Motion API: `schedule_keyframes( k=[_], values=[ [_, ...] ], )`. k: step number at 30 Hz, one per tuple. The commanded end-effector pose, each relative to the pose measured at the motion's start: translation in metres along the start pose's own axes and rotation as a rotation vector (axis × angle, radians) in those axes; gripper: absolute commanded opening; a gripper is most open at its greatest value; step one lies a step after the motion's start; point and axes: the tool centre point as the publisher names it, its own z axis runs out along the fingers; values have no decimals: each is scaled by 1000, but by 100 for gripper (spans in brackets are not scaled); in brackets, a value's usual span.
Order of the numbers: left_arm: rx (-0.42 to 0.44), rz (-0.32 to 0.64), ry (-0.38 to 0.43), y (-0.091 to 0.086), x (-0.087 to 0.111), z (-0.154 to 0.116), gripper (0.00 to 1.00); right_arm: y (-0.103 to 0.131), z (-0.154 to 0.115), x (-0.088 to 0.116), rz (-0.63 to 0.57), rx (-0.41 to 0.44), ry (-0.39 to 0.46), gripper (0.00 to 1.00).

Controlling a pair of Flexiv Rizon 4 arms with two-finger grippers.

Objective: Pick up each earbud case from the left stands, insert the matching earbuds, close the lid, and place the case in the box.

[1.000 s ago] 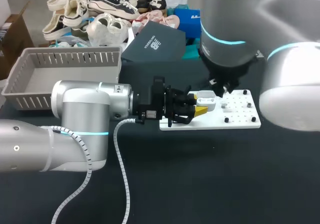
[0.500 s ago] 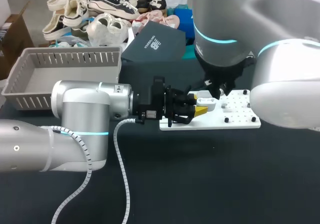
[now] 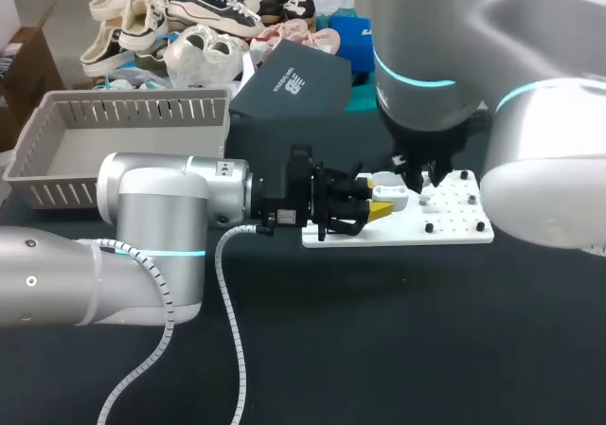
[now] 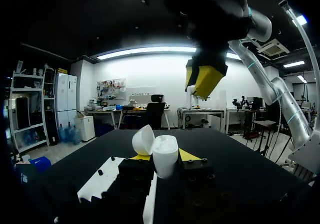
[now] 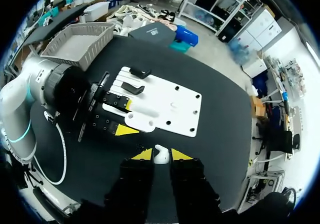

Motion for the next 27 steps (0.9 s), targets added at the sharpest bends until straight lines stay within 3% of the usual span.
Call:
schedule_keyframes(
  k=[1,8,25,27],
  values=[
    [-1,1,-2,0,1,0,0,10,-3,-16,133,120,93,0],
    [-1,1,-2,0,1,0,0,11,-6,-21,263,174,119,0],
    [-1,1,-2,0,1,0,0,10,-3,-15,266,170,141,0],
    [-1,1,-2,0,1,0,0,14,-3,-24,294,167,153,0]
  ],
)
